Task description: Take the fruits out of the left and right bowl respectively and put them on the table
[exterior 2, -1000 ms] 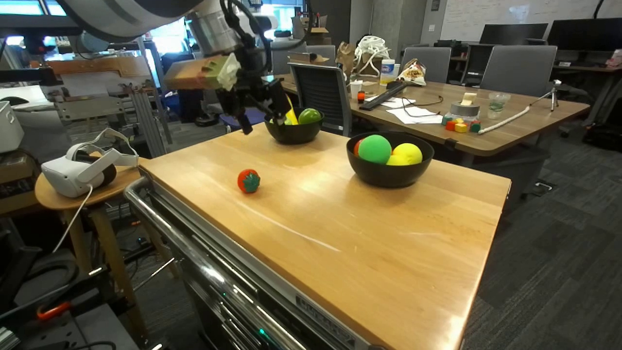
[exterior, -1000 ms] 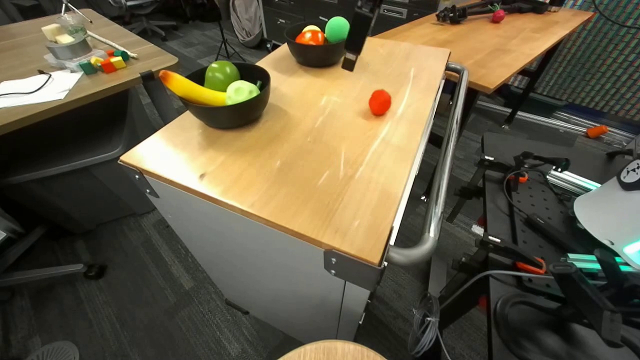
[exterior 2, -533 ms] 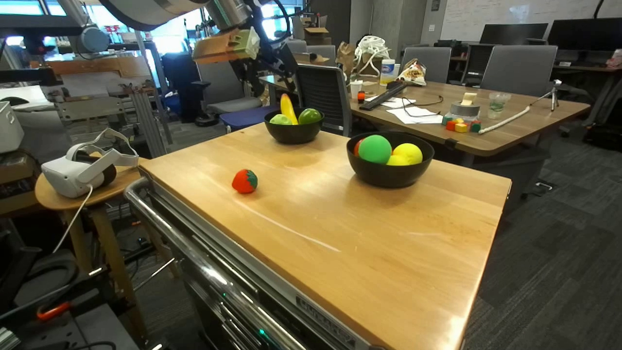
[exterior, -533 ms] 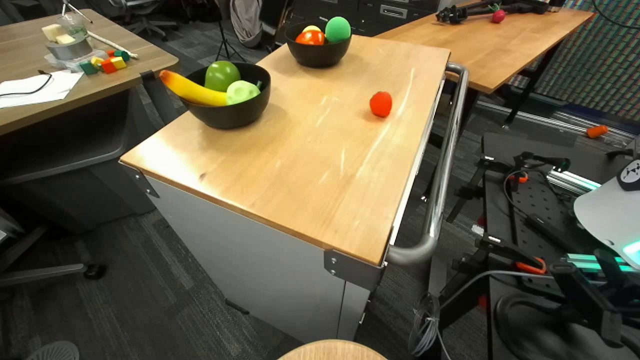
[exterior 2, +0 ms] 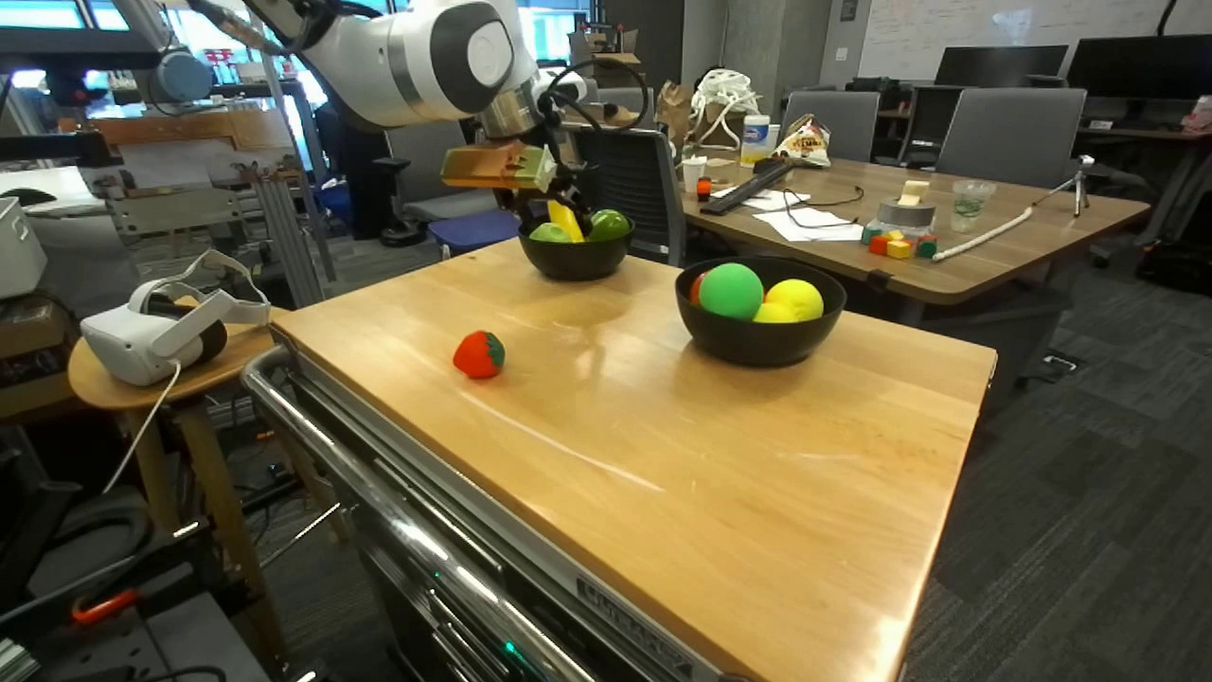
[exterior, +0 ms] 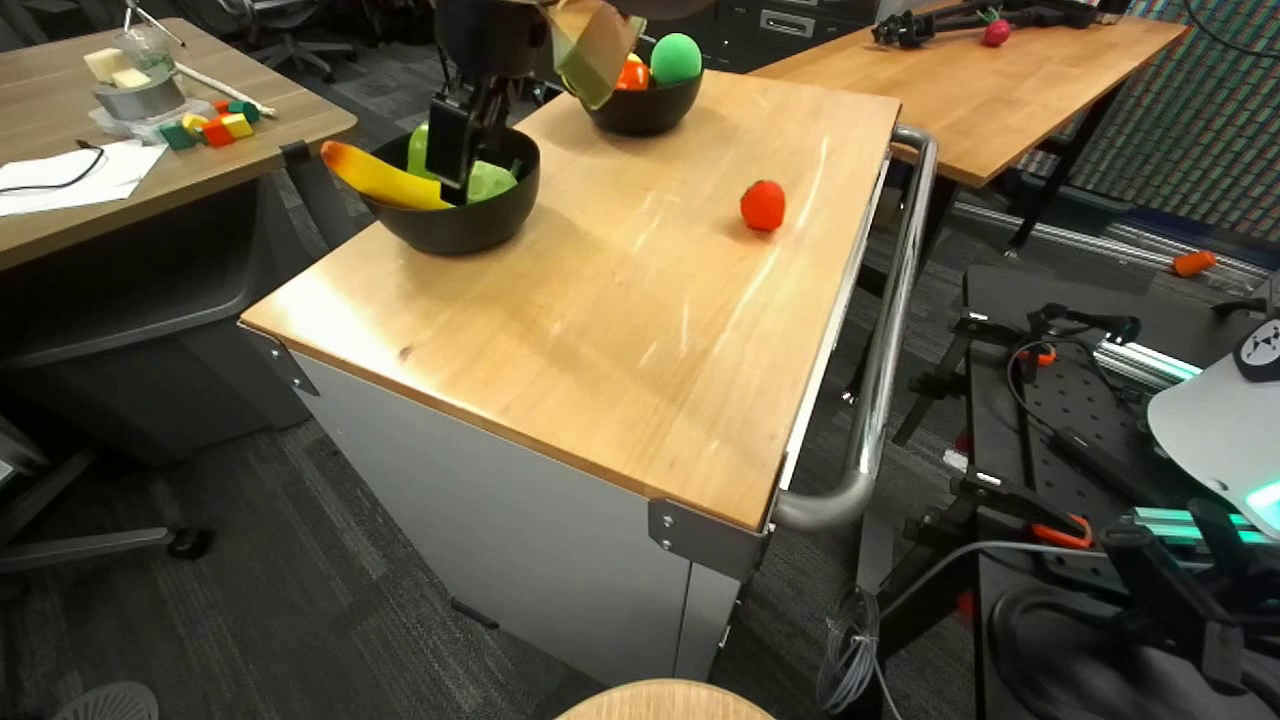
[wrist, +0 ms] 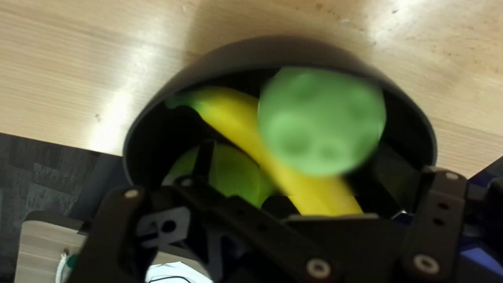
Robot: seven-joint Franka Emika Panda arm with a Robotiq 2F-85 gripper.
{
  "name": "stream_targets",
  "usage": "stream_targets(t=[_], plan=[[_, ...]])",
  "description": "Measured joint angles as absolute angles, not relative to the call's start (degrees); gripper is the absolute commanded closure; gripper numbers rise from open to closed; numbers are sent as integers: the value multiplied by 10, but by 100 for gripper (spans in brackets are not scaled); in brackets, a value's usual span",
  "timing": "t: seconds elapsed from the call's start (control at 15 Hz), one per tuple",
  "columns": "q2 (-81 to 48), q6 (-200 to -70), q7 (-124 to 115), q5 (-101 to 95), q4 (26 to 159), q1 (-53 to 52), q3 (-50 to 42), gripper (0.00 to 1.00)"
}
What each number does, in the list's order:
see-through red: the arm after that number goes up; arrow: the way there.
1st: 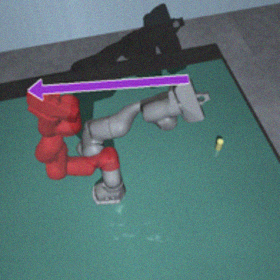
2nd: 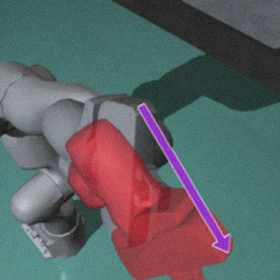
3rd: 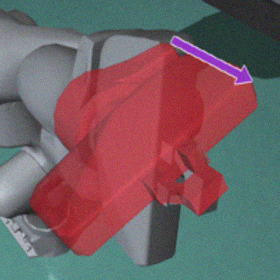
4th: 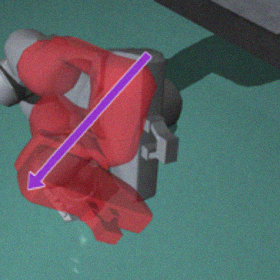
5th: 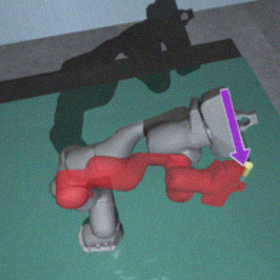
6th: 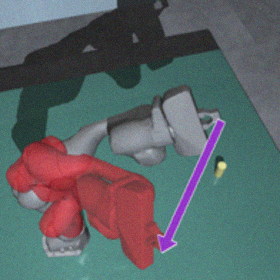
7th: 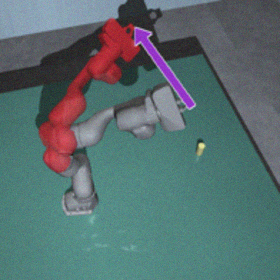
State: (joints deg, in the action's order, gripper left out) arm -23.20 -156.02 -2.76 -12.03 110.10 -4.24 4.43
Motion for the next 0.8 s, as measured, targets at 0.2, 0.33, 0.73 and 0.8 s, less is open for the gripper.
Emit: stream_targets(t=[0.2, 0.33, 0.73, 0.8], plan=[[-262, -1548, -21, -119, 1055, -44, 43, 8], [-272, -1523, -9, -107, 1034, -44, 46, 14], [-278, -1403, 32, -59, 999, -43, 57, 0], [-278, -1389, 33, -59, 996, -43, 57, 8]])
